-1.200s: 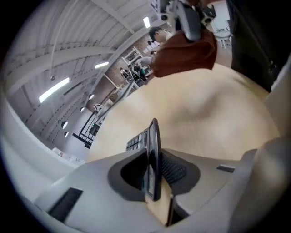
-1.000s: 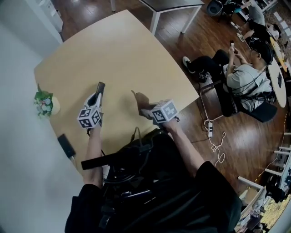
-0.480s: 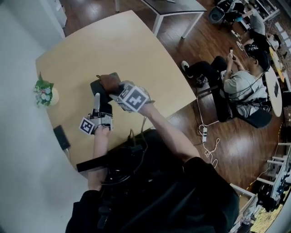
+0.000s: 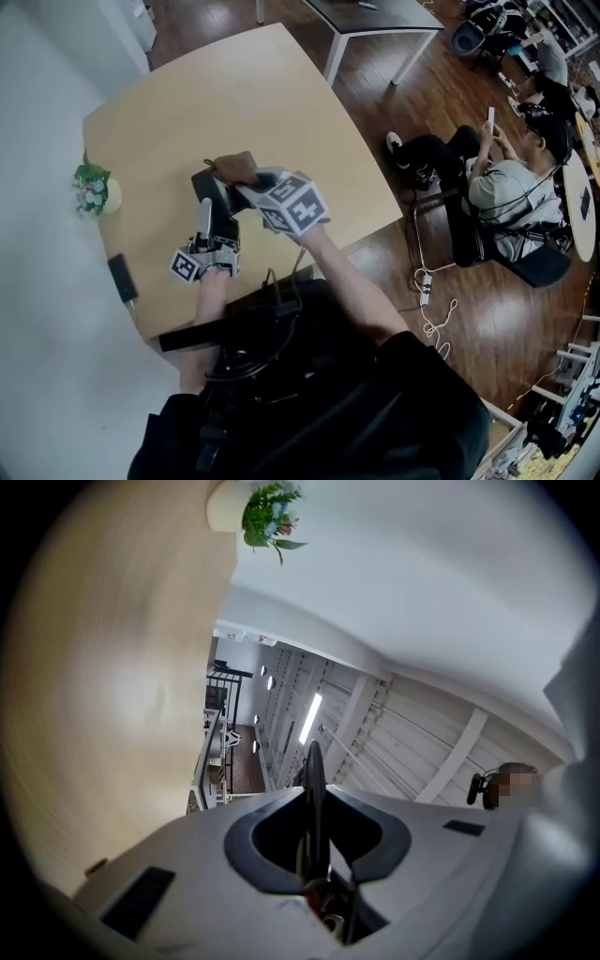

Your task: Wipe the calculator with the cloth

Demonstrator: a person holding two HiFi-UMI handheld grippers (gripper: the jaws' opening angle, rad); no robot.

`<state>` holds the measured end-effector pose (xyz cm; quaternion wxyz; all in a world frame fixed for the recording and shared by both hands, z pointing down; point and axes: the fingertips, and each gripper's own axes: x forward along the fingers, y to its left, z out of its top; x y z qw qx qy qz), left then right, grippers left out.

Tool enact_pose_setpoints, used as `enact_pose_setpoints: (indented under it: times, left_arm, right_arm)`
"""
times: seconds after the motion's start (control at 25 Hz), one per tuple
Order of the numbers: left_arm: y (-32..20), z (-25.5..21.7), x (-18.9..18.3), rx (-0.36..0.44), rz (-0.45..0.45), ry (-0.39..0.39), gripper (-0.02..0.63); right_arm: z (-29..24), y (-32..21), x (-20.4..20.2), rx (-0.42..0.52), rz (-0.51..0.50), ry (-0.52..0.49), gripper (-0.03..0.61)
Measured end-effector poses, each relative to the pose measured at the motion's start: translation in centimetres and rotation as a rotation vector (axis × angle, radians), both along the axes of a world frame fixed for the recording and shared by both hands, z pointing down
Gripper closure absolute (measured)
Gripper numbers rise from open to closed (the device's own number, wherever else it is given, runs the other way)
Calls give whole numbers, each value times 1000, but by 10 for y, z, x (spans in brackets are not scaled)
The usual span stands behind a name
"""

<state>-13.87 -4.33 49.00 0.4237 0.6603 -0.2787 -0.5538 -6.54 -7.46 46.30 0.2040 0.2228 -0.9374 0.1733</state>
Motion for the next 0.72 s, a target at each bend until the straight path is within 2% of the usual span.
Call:
enact_pose_setpoints:
  times: [0.16, 0.2, 0.28, 0.36, 0.44, 0.64, 0.72]
  left_arm:
    - [-1, -13, 26, -1, -7, -10, 546]
    - [-1, -15, 31, -4, -11, -12, 546]
    - [-3, -21, 45, 3, -12, -27, 546]
    - [-4, -31, 61, 23, -10, -46, 546]
    - [-2, -37, 73, 37, -18, -62, 540]
    - [9, -42, 77, 37, -76, -83, 539]
    - [13, -43, 74, 35, -88, -87, 546]
  right_arm:
    - [-16, -26, 63, -25, 158, -76, 523]
    - [-23, -26, 70, -34, 163, -108, 523]
    - [-38, -16, 65, -30, 108, -159, 522]
    - [-42, -5, 52, -12, 33, -174, 522]
    - [-36, -5, 56, -6, 16, -167, 520]
    - [-2, -37, 111, -60, 137, -124, 522]
    - [-1, -42, 127, -75, 177, -139, 522]
